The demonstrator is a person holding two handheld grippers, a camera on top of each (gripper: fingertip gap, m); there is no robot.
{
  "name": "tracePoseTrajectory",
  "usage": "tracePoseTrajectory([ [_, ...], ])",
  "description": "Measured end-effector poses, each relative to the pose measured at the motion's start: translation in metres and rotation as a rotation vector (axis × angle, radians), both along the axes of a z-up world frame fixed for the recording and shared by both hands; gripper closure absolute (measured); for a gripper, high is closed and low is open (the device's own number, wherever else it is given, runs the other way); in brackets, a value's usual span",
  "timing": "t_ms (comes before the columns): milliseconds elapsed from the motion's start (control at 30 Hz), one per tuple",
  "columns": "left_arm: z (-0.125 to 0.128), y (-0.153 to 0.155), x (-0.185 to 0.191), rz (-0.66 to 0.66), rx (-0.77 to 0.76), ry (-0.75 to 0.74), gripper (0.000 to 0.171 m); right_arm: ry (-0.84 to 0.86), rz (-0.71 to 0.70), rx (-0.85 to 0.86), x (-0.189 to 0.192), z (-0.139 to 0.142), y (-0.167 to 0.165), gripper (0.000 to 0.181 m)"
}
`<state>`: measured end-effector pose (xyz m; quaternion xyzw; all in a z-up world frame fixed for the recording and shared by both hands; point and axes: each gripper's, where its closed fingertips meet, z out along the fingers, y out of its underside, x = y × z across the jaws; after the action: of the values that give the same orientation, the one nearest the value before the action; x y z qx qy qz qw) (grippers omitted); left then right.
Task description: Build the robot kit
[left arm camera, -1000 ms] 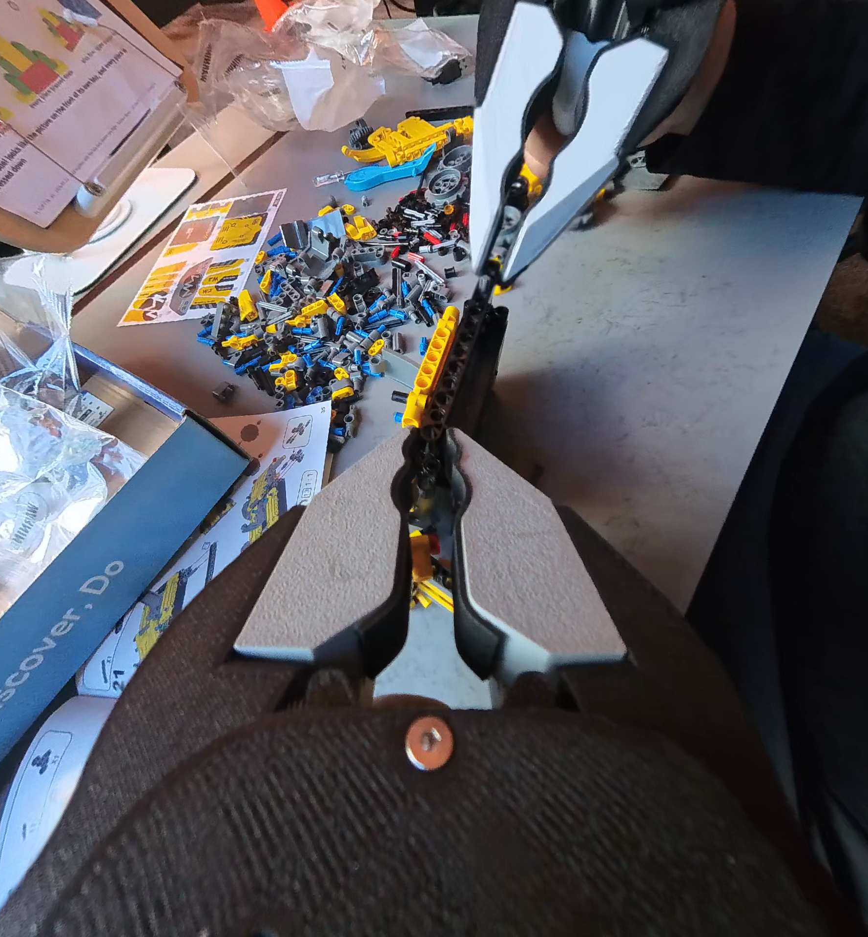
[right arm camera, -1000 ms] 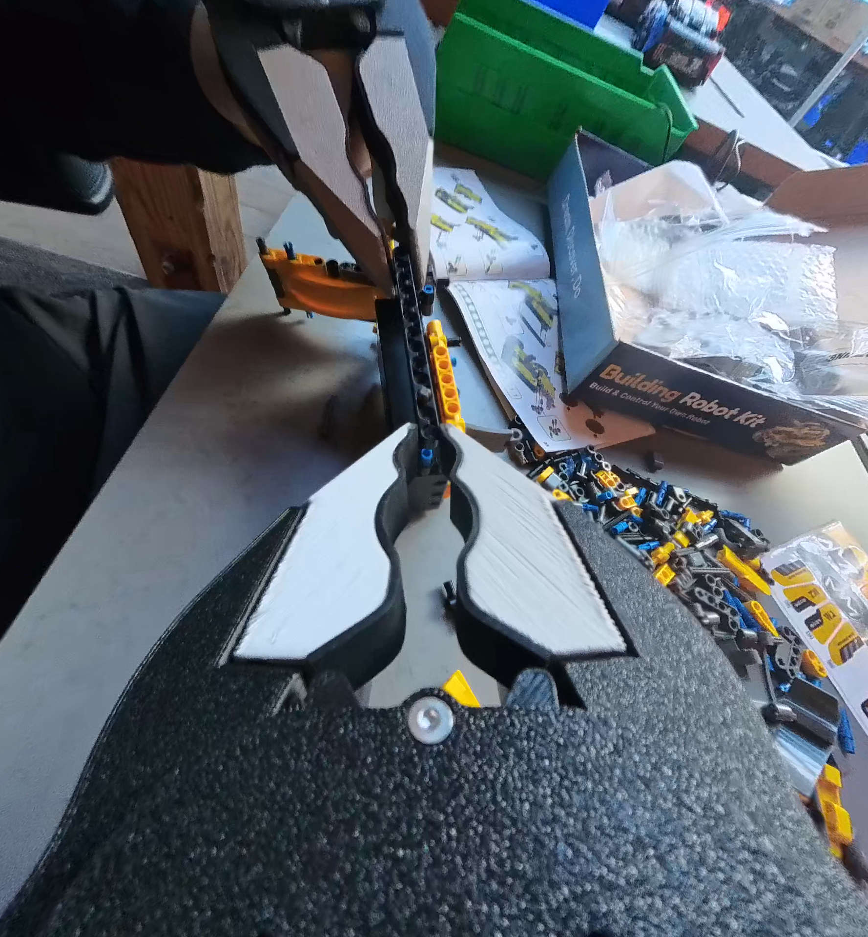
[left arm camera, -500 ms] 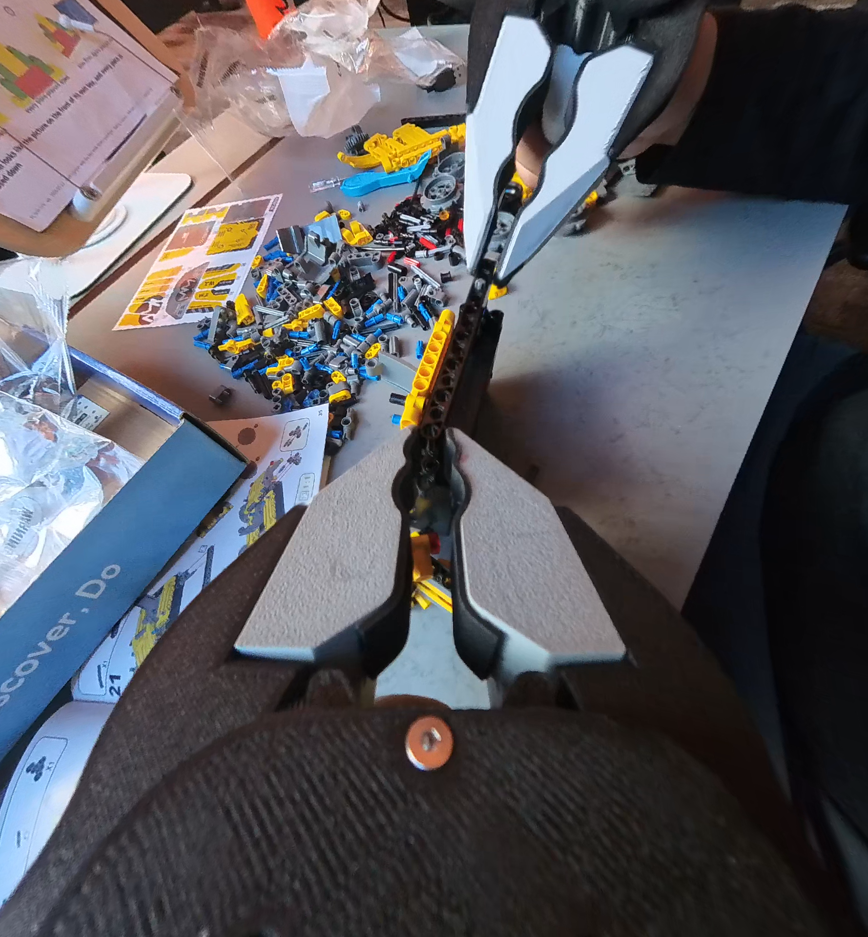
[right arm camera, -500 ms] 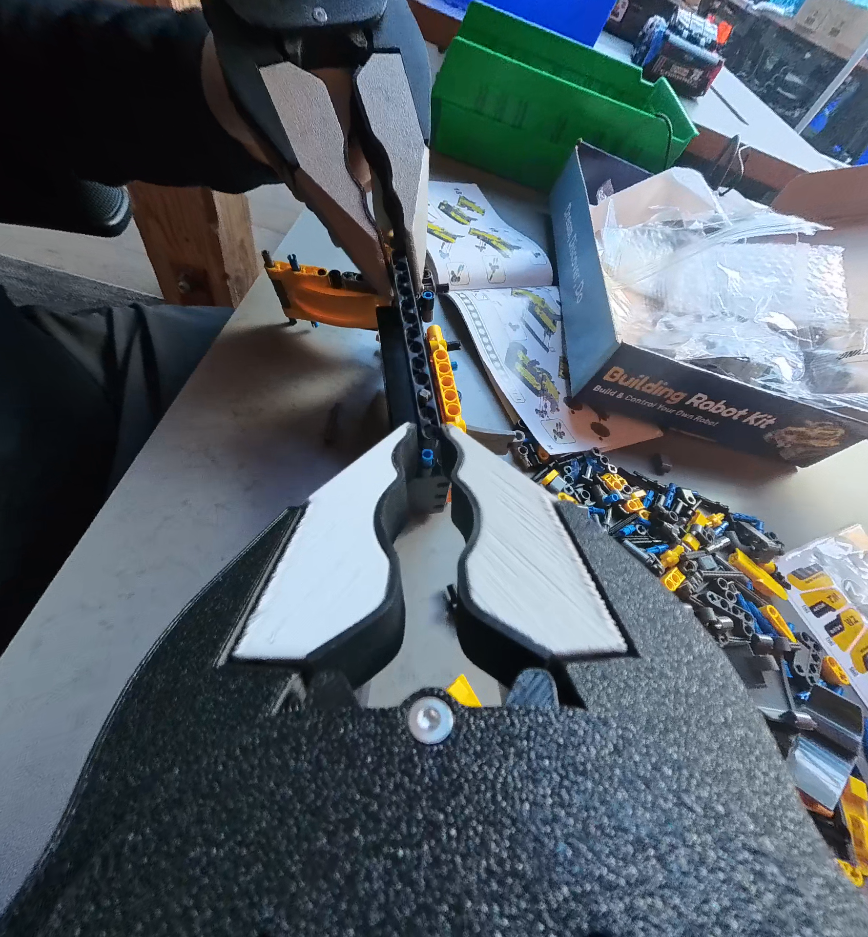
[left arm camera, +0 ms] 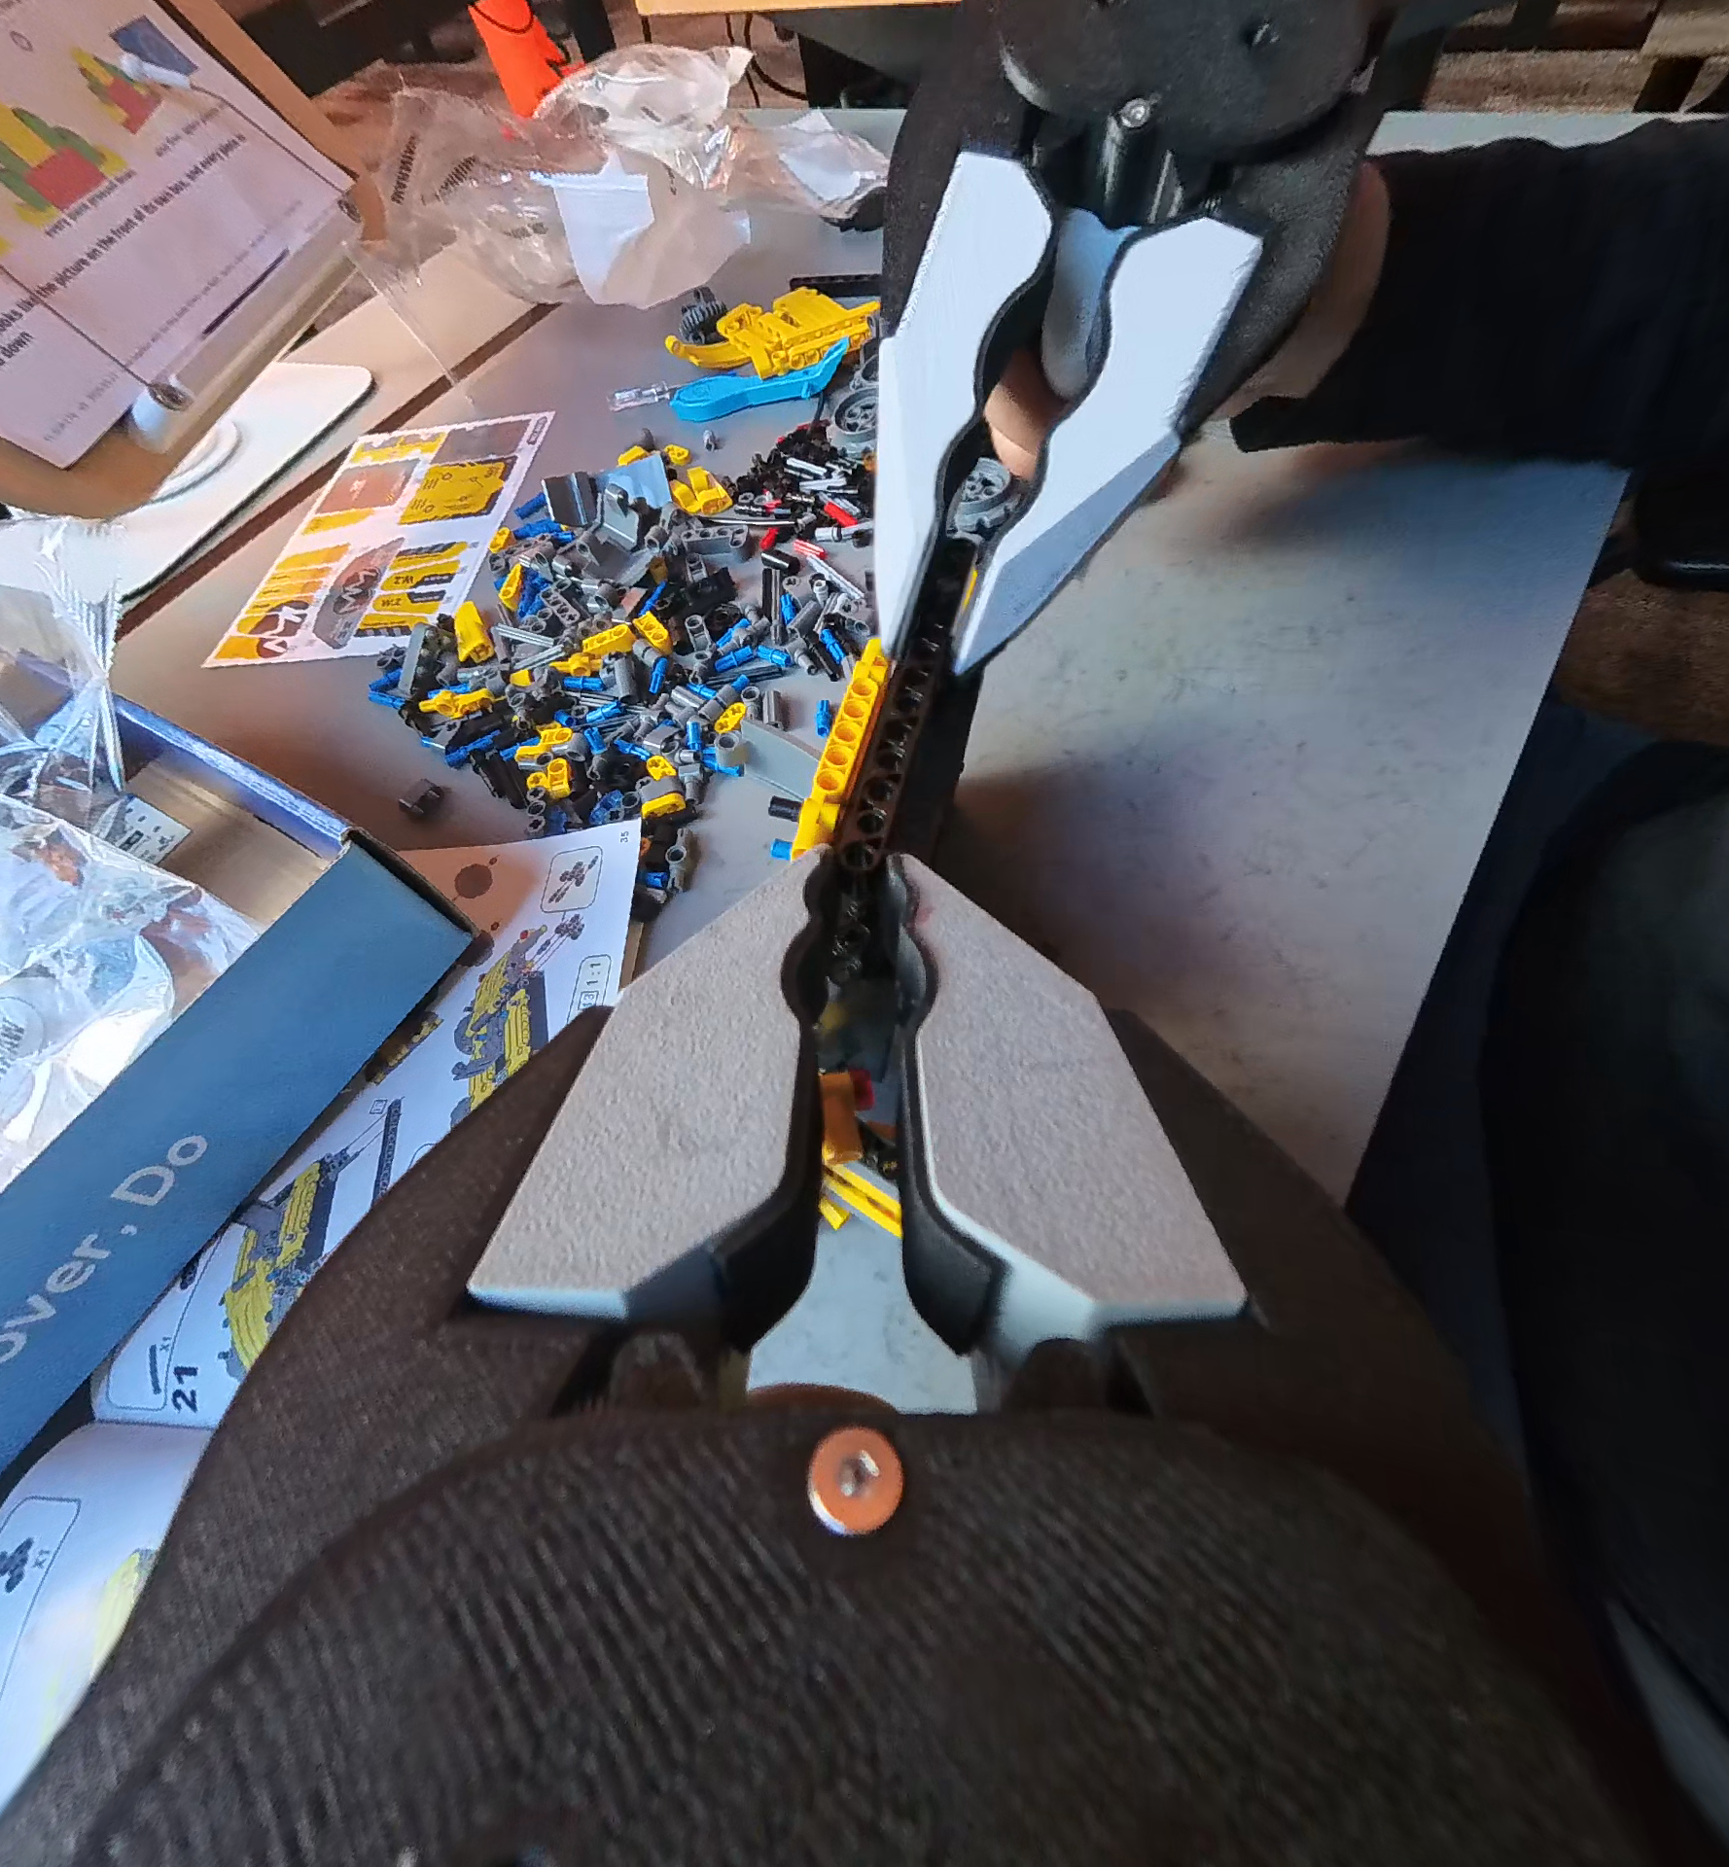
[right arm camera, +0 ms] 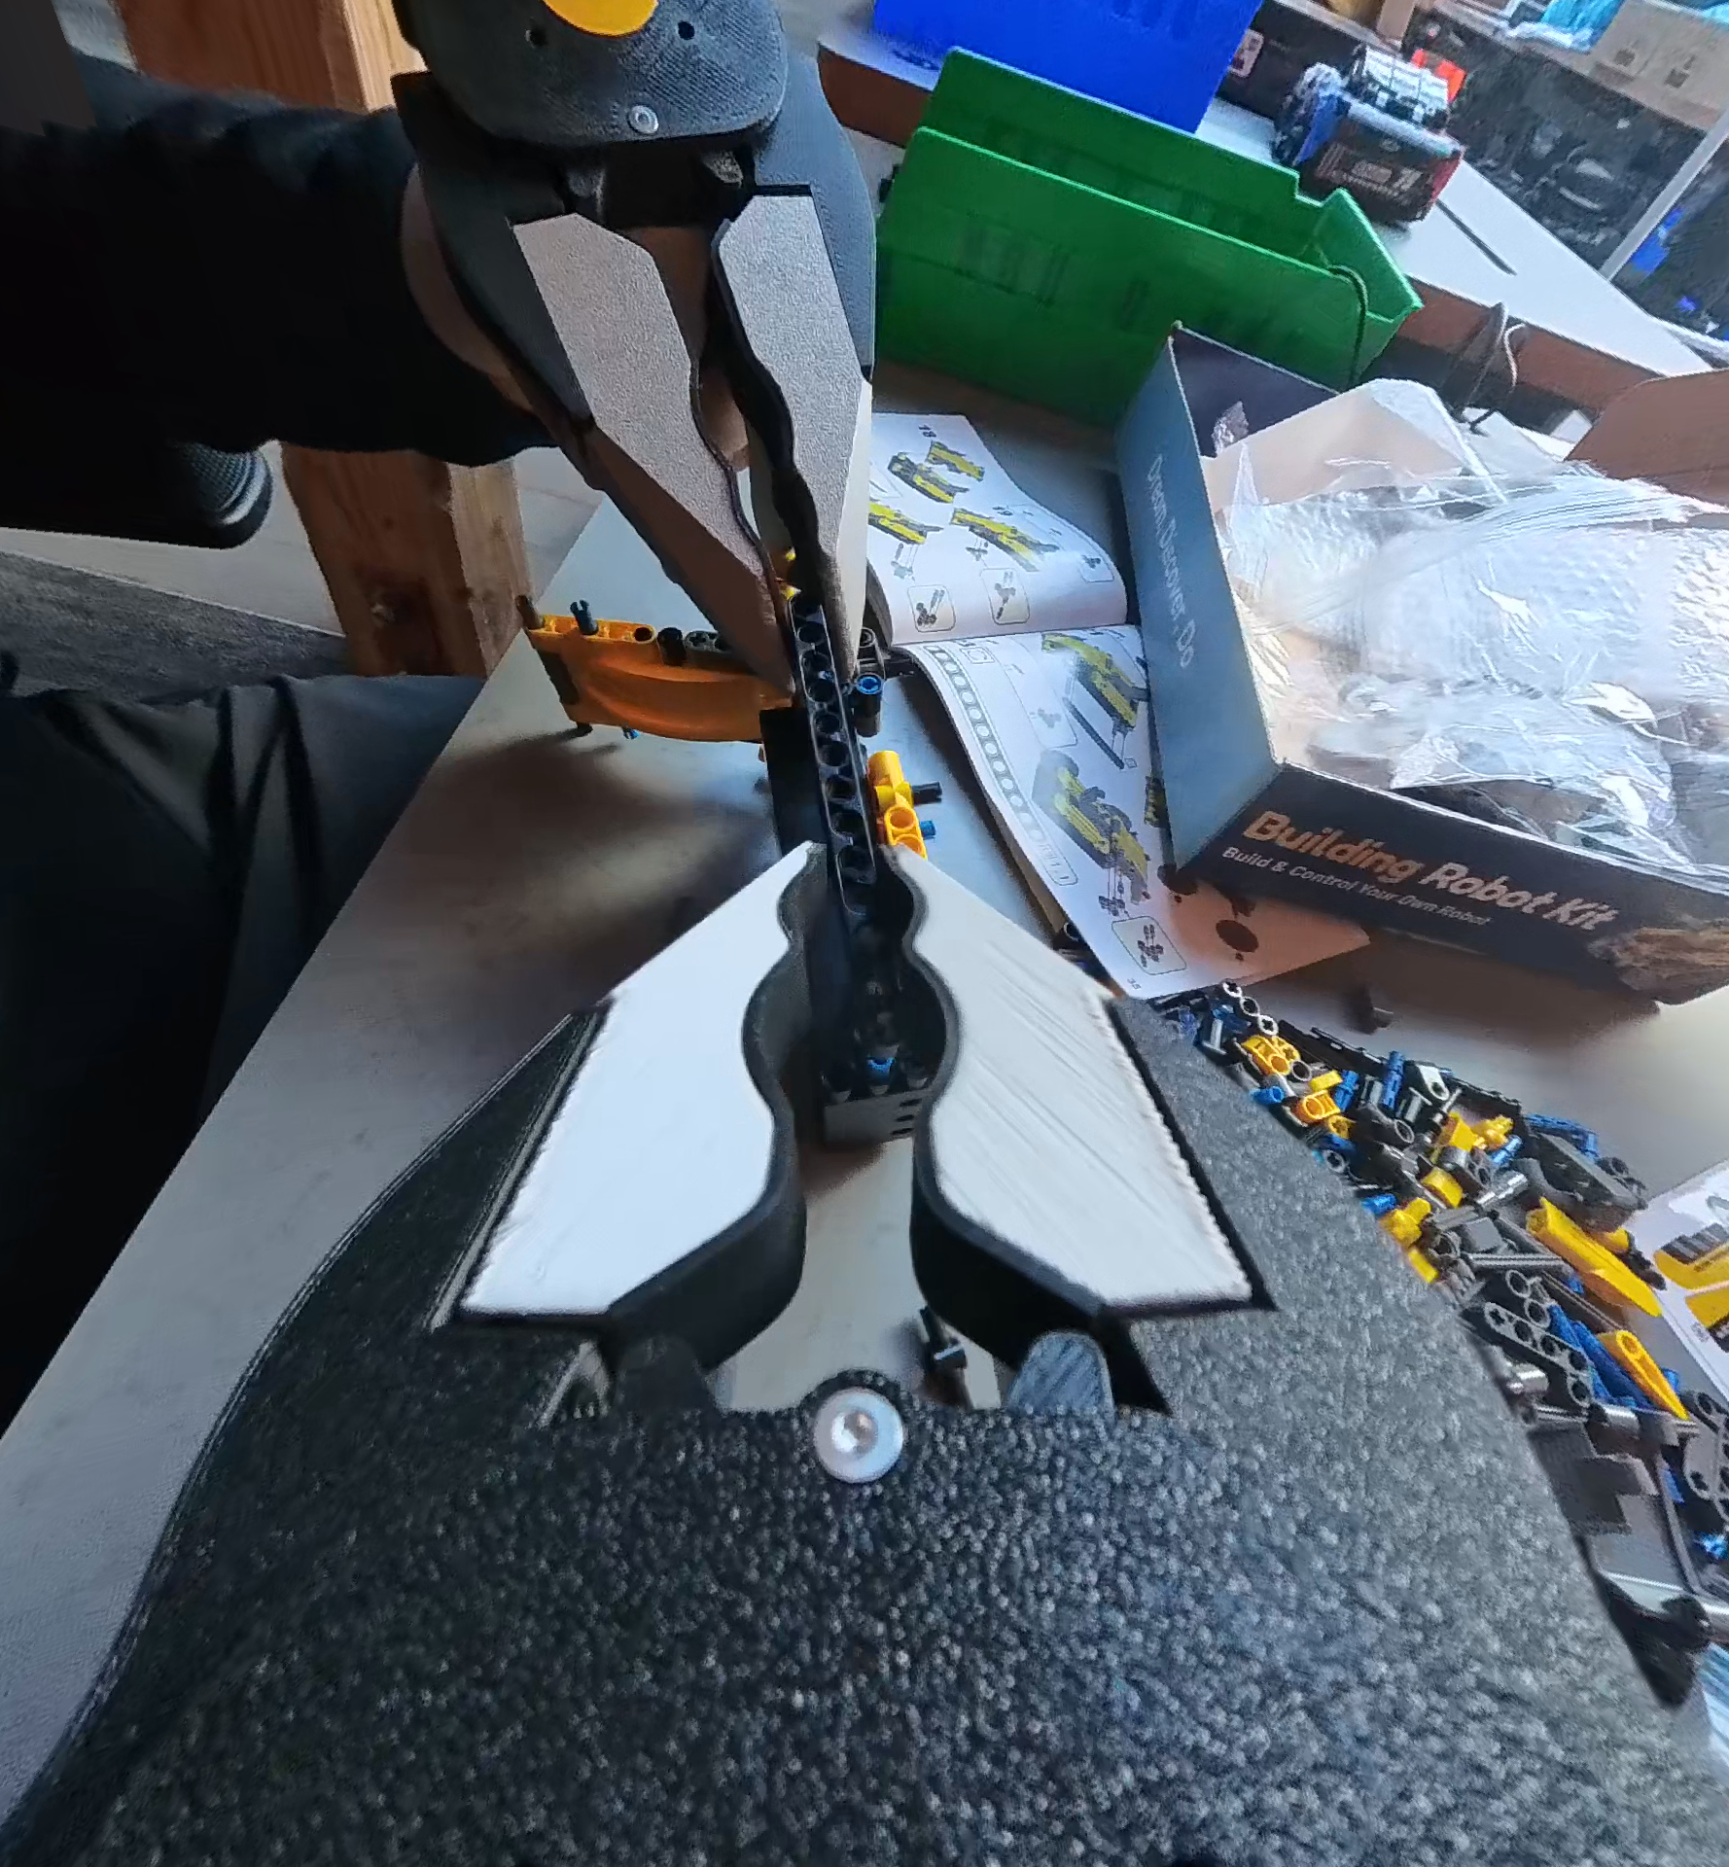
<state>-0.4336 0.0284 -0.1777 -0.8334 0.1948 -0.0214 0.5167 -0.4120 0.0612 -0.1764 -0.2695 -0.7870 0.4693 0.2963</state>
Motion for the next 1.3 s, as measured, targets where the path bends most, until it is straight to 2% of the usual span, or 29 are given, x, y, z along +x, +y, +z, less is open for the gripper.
tracePoseTrajectory([
  [233, 0.003, -0.001, 0.004, -0.010, 0.009, 0.003, 0.167, 0.004, 0.014, -0.001, 0.004, 0.001, -0.001, 0.171],
  [467, 0.000, -0.001, 0.004, -0.012, 0.006, -0.014, 0.167, 0.009, -0.019, -0.041, 0.008, 0.006, 0.015, 0.154],
  [633, 0.001, -0.002, 0.005, -0.020, 0.015, -0.019, 0.167, -0.019, -0.012, -0.056, 0.008, 0.000, 0.016, 0.158],
  [700, 0.001, -0.002, 0.004, -0.019, 0.019, -0.026, 0.167, -0.018, 0.007, -0.044, 0.008, -0.003, 0.010, 0.169],
  [867, 0.002, -0.004, 0.002, -0.018, 0.022, -0.057, 0.167, -0.037, 0.038, -0.057, 0.011, -0.004, 0.004, 0.172],
  [1133, 0.002, -0.011, 0.013, -0.033, 0.028, -0.027, 0.167, -0.033, 0.079, -0.046, 0.021, -0.004, -0.002, 0.172],
  [1233, 0.001, -0.011, 0.010, -0.029, 0.032, -0.033, 0.167, -0.031, 0.080, -0.029, 0.025, -0.003, 0.002, 0.163],
  [1300, 0.002, -0.010, 0.008, -0.025, 0.040, -0.051, 0.167, -0.011, 0.072, -0.047, 0.027, 0.002, 0.010, 0.163],
])
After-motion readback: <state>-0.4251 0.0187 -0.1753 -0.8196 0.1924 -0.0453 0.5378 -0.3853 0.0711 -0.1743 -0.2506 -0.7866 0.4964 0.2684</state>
